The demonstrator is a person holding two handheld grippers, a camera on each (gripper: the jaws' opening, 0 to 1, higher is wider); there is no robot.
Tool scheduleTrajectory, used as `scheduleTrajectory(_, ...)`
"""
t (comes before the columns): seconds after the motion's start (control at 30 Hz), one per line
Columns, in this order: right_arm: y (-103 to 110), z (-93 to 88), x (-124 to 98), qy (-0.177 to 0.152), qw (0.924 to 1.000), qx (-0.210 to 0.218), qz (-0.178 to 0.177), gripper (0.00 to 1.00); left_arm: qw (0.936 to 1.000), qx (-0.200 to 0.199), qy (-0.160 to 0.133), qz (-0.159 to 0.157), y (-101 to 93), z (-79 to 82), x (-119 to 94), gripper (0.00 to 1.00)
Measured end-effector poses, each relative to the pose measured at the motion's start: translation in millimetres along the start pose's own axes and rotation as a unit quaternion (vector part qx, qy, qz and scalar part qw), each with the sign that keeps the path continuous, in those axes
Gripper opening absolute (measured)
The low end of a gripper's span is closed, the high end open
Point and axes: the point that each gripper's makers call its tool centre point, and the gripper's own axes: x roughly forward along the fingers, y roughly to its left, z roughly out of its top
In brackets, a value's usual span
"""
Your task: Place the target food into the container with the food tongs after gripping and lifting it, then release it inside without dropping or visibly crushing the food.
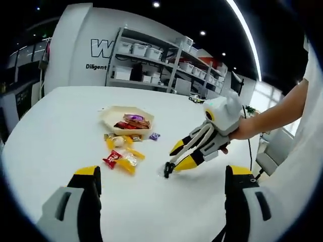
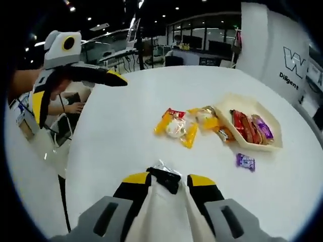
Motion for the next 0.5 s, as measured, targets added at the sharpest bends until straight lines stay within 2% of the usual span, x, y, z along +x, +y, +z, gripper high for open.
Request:
scheduleTrajectory(0.1, 2, -3.6, -5, 0.001, 0.9996, 0.028, -0.002, 0.24, 1.0000, -0.001, 0.000, -0.004, -1.4, 0.7, 2, 0.99)
scheduleTrajectory(0.23, 7, -7.0, -8, 0.001, 0.9995, 0.033, 0.001, 0.24, 0.9999, -0.001, 0.001, -0.010, -4.4, 0.4, 5, 0.99)
scheduleTrajectory(0.3, 13, -8.9, -9, 0.002, 0.9987, 0.050, 0.008, 0.24, 0.9999, -0.001, 0.003, -0.012, -5.8, -0.5, 6, 0.99)
scheduleTrajectory(0.43, 22, -11.4, -9, 0.002, 0.9986, 0.048, 0.020, 0.24, 0.9999, -0.003, 0.004, -0.016, -8.2, -1.5, 7, 0.99)
scheduleTrajectory(0.5, 30, -10.1, -9, 0.003, 0.9972, 0.065, 0.037, 0.24, 0.9999, -0.003, 0.005, -0.016, -8.4, -2.1, 6, 0.99)
